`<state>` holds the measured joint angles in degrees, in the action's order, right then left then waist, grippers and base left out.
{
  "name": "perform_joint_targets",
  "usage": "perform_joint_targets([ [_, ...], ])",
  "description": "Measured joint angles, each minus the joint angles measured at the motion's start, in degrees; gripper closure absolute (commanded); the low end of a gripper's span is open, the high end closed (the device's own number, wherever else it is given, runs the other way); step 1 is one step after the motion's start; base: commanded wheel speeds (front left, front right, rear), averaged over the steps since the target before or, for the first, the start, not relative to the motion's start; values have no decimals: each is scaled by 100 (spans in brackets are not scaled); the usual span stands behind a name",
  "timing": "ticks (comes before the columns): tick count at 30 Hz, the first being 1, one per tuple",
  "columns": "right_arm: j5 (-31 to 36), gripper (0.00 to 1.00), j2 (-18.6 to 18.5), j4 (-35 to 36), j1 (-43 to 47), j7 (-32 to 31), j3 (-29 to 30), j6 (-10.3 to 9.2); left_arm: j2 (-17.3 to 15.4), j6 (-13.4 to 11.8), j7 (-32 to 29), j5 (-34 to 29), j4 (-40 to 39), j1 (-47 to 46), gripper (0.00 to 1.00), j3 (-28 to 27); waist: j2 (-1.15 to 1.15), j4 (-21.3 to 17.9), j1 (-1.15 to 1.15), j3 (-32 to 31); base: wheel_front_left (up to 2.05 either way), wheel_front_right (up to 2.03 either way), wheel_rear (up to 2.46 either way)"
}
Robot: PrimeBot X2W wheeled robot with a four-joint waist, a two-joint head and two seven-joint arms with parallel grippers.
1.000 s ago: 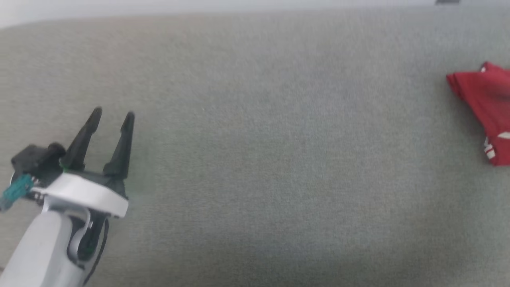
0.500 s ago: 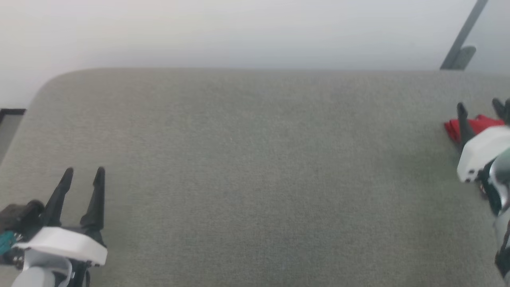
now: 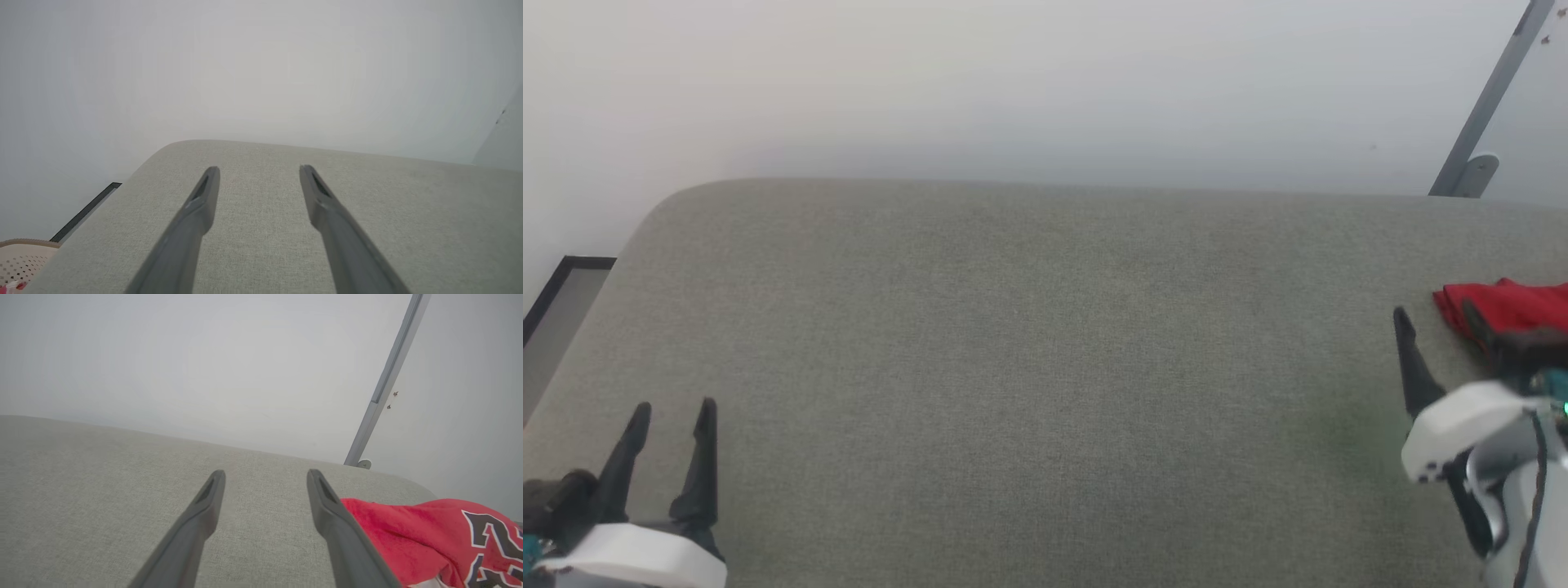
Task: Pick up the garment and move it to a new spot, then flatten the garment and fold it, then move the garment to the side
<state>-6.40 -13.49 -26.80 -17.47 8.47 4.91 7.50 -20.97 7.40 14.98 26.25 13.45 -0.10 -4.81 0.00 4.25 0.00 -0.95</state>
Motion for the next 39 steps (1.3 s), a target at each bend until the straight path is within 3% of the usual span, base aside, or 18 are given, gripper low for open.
perform_joint_targets([
  [17,62,0,657,867,1302,442,254,-1,-198,0,0,253,-65,333,0,275,0,-188,0,-54,0,0,0],
  [39,-10,0,835,1084,1553,404,129,-1,-222,0,0,457,76,402,0,352,0,-368,0,-56,0,0,0],
])
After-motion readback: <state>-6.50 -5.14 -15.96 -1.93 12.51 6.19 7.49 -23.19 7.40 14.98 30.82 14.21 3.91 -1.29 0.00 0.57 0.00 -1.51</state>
